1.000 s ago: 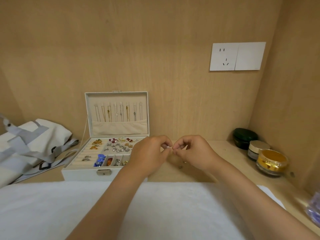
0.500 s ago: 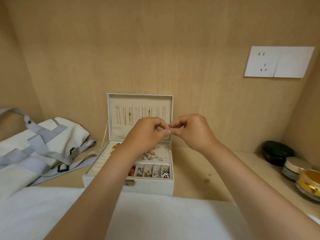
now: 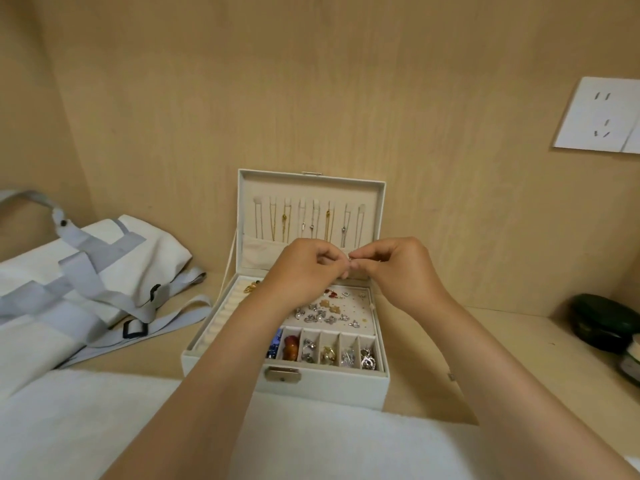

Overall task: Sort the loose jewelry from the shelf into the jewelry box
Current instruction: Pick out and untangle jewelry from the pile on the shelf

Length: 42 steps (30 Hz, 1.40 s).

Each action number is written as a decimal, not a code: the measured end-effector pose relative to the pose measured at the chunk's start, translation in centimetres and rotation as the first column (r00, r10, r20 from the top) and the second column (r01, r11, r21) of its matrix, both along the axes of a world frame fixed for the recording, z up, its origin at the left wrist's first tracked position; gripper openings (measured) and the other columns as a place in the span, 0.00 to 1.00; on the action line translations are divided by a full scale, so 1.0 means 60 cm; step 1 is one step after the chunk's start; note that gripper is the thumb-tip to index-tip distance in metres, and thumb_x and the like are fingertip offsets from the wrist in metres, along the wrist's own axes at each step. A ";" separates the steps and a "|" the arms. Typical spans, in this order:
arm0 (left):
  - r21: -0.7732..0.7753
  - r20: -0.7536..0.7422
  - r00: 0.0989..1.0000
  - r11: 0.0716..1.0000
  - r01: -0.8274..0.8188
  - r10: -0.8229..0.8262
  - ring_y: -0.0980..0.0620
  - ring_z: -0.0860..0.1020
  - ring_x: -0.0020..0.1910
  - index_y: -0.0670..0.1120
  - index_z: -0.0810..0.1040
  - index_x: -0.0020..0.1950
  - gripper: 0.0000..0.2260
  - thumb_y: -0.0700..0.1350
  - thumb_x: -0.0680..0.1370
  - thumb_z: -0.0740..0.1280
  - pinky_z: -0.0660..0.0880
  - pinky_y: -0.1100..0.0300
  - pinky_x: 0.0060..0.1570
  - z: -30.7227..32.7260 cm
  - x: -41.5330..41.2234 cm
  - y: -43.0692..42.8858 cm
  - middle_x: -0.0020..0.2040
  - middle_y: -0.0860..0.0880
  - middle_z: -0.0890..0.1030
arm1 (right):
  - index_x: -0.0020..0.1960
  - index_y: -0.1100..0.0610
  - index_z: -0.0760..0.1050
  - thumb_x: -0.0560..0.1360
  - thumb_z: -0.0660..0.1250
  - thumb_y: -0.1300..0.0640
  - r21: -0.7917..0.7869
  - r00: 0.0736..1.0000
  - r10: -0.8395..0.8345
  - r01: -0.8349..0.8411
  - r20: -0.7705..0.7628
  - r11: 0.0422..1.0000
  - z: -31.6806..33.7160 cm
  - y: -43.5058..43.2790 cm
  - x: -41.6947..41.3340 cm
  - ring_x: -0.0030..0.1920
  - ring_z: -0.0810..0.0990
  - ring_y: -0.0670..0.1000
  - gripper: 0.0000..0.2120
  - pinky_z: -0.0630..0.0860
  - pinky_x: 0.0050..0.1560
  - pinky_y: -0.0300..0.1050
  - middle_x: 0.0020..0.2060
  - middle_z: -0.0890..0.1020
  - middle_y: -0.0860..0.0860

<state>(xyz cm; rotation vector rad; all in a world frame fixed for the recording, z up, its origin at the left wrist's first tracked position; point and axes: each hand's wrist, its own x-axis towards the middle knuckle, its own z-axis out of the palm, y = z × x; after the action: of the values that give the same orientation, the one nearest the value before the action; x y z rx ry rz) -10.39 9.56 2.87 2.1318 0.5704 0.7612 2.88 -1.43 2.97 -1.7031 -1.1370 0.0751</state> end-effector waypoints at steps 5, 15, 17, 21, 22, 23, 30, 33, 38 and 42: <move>0.023 -0.083 0.997 1.000 0.002 0.000 0.58 0.79 0.34 0.55 0.83 0.47 0.02 0.49 0.76 0.73 0.77 0.62 0.35 -0.010 -0.002 0.007 0.40 0.55 0.83 | 0.41 0.50 0.87 0.71 0.78 0.57 -0.102 0.999 0.042 -0.041 0.007 0.994 -0.021 -0.012 0.012 0.39 0.82 0.38 0.03 0.79 0.49 0.41 0.37 0.86 0.44; 0.026 0.010 0.999 0.999 -0.044 0.044 0.56 0.82 0.42 0.52 0.83 0.45 0.02 0.47 0.77 0.72 0.79 0.56 0.50 -0.004 -0.013 0.023 0.39 0.56 0.85 | 0.46 0.44 0.83 0.74 0.73 0.48 -0.262 0.838 0.032 0.134 0.545 0.956 -0.037 -0.013 0.002 0.45 0.77 0.42 0.02 0.75 0.44 0.45 0.43 0.78 0.41; 0.004 0.013 1.000 1.000 -0.028 0.028 0.56 0.81 0.42 0.52 0.84 0.45 0.02 0.47 0.77 0.72 0.79 0.55 0.51 -0.005 -0.013 0.023 0.40 0.56 0.85 | 0.46 0.44 0.83 0.74 0.73 0.48 -0.262 0.816 0.030 0.150 0.577 0.953 -0.034 -0.016 0.002 0.44 0.77 0.43 0.02 0.74 0.42 0.43 0.43 0.78 0.41; -0.039 0.014 1.000 0.999 0.012 -0.012 0.57 0.78 0.35 0.51 0.85 0.45 0.04 0.47 0.78 0.71 0.78 0.56 0.46 -0.009 -0.012 0.022 0.42 0.54 0.86 | 0.44 0.46 0.82 0.74 0.73 0.50 -0.274 0.794 0.077 0.115 0.603 0.955 -0.032 -0.019 0.003 0.43 0.77 0.43 0.01 0.76 0.44 0.46 0.42 0.79 0.42; -0.049 0.012 1.000 0.999 0.016 -0.015 0.58 0.77 0.33 0.51 0.85 0.45 0.04 0.48 0.78 0.71 0.77 0.57 0.43 -0.009 -0.011 0.022 0.42 0.53 0.86 | 0.43 0.46 0.82 0.74 0.73 0.51 -0.284 0.790 0.090 0.109 0.606 0.953 -0.032 -0.019 0.002 0.43 0.76 0.43 0.01 0.77 0.44 0.47 0.42 0.79 0.41; -0.063 0.014 1.000 0.998 0.021 -0.020 0.58 0.77 0.33 0.51 0.85 0.45 0.04 0.48 0.78 0.71 0.76 0.58 0.42 -0.009 -0.011 0.021 0.42 0.53 0.86 | 0.43 0.46 0.82 0.74 0.72 0.51 -0.295 0.793 0.104 0.099 0.601 0.950 -0.032 -0.018 0.003 0.43 0.77 0.43 0.01 0.77 0.44 0.47 0.42 0.78 0.41; -0.148 0.047 0.997 0.987 0.067 -0.061 0.55 0.80 0.36 0.53 0.84 0.48 0.03 0.46 0.76 0.74 0.80 0.54 0.50 -0.004 -0.008 0.008 0.41 0.54 0.85 | 0.45 0.48 0.83 0.76 0.70 0.52 -0.279 0.920 0.111 -0.002 0.375 0.960 -0.017 -0.019 0.013 0.38 0.77 0.38 0.03 0.73 0.43 0.40 0.42 0.82 0.43; -0.231 0.094 0.995 0.971 0.060 -0.039 0.55 0.82 0.37 0.50 0.83 0.48 0.06 0.46 0.73 0.76 0.82 0.52 0.51 -0.004 -0.003 0.000 0.41 0.51 0.86 | 0.52 0.50 0.82 0.74 0.74 0.57 -0.099 0.978 0.127 -0.112 0.167 0.989 -0.005 -0.020 0.007 0.31 0.75 0.37 0.07 0.69 0.38 0.33 0.42 0.83 0.46; -0.242 0.151 0.989 0.969 0.044 -0.007 0.55 0.83 0.39 0.51 0.85 0.44 0.04 0.50 0.72 0.77 0.81 0.53 0.52 0.001 -0.001 -0.012 0.40 0.52 0.86 | 0.48 0.55 0.86 0.70 0.77 0.61 -0.019 0.978 0.209 -0.209 0.022 0.978 0.008 -0.032 0.005 0.26 0.74 0.40 0.07 0.71 0.33 0.32 0.35 0.85 0.45; -0.235 0.173 0.985 0.971 0.038 0.004 0.57 0.82 0.36 0.53 0.86 0.45 0.03 0.50 0.73 0.76 0.80 0.57 0.49 -0.001 0.004 -0.019 0.39 0.53 0.86 | 0.48 0.61 0.85 0.70 0.77 0.65 0.058 0.973 0.218 -0.214 -0.071 0.975 0.004 -0.031 0.011 0.25 0.74 0.40 0.08 0.71 0.32 0.31 0.34 0.84 0.48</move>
<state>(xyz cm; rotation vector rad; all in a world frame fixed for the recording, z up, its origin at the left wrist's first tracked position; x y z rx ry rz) -10.15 8.43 2.81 1.8290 0.5222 0.8157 3.54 -3.30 3.21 -1.5150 -1.2523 0.2443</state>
